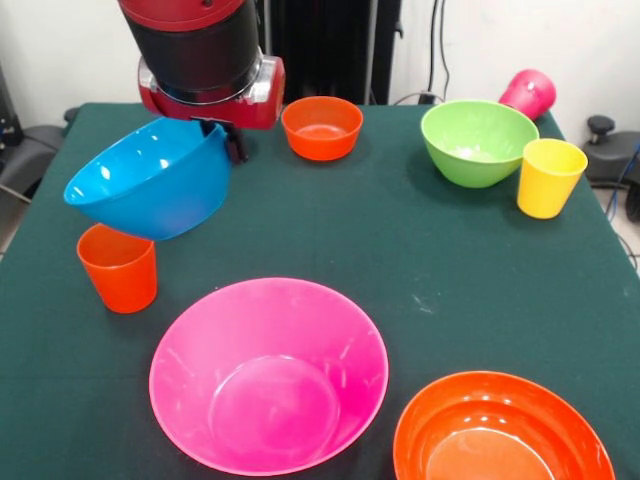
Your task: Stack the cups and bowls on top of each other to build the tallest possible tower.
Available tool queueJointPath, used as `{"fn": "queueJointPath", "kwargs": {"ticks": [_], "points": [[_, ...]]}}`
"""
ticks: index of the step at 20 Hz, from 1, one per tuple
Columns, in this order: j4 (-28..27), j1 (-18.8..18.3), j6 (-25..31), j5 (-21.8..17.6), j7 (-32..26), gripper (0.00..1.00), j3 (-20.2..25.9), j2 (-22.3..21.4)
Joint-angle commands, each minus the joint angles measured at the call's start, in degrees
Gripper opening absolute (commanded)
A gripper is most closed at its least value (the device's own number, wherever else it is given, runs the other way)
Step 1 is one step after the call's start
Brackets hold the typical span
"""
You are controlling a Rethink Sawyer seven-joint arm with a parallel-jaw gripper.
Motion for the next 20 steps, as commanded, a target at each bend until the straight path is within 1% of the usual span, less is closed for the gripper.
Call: {"fn": "queueJointPath", "kwargs": {"ticks": [1,7,11,15,20], "points": [[-0.39,-0.25,4.64,-2.10,-13.78,0.00,5.51,1.44],[-1.19,-0.55,6.13,-1.33,-13.27,0.00,5.89,1.75],[-1.62,-1.00,6.05,-0.86,-13.05,0.00,6.55,2.34],[-0.96,-1.61,5.31,-0.70,-13.19,0.00,7.14,2.23],[-1.20,-2.59,5.10,-1.34,-14.18,0.00,7.97,2.56]]}}
